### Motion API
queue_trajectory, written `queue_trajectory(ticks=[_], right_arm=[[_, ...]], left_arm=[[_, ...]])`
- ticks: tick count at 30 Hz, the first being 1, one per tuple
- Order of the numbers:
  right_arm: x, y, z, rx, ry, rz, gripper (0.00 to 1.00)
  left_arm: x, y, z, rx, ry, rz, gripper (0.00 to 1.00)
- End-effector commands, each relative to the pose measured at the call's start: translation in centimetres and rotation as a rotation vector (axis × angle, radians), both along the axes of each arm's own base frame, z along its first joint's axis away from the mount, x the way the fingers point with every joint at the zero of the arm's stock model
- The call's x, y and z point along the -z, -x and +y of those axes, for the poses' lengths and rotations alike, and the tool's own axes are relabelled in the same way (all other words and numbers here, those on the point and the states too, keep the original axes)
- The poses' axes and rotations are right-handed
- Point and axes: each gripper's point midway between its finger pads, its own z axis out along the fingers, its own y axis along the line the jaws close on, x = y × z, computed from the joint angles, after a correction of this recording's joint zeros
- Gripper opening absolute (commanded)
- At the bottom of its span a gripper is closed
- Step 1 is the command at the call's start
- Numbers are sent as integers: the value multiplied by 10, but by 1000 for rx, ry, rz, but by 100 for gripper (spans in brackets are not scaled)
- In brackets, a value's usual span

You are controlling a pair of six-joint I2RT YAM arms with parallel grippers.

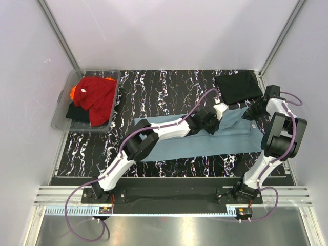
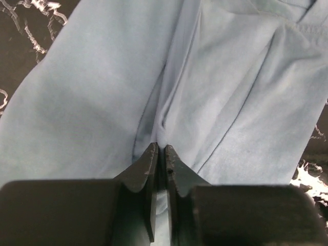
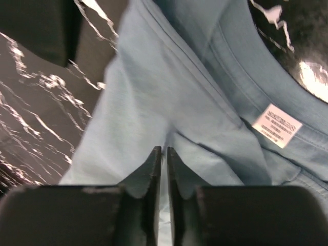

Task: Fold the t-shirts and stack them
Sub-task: Fold the tshirt

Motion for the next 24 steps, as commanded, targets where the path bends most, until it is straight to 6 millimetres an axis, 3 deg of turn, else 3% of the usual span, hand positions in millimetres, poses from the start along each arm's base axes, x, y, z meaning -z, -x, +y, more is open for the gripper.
queue_trajectory(ticks=[1,4,7,10,14,20,24], right_arm=[[-31,-20,-7,-3,39,-95,18],[-40,-8,-7,27,58,-99,28],[-47,3,-4,33,62,-85,29],[-48,13,9,15,24,-85,27],[-31,27,20,-1,-6,-42,25],[3,43,15,11,14,68,24],[14,60,8,30,63,132,24]], left_arm=[[-32,-17,1,-85,70,29,16],[-44,-30,23,-213,38,48,34],[-65,-43,43,-291,45,69,35],[-69,-43,58,-325,52,119,35],[-69,-30,65,-294,56,165,35],[-63,-12,84,-267,40,229,36],[-67,-10,104,-263,53,270,37]])
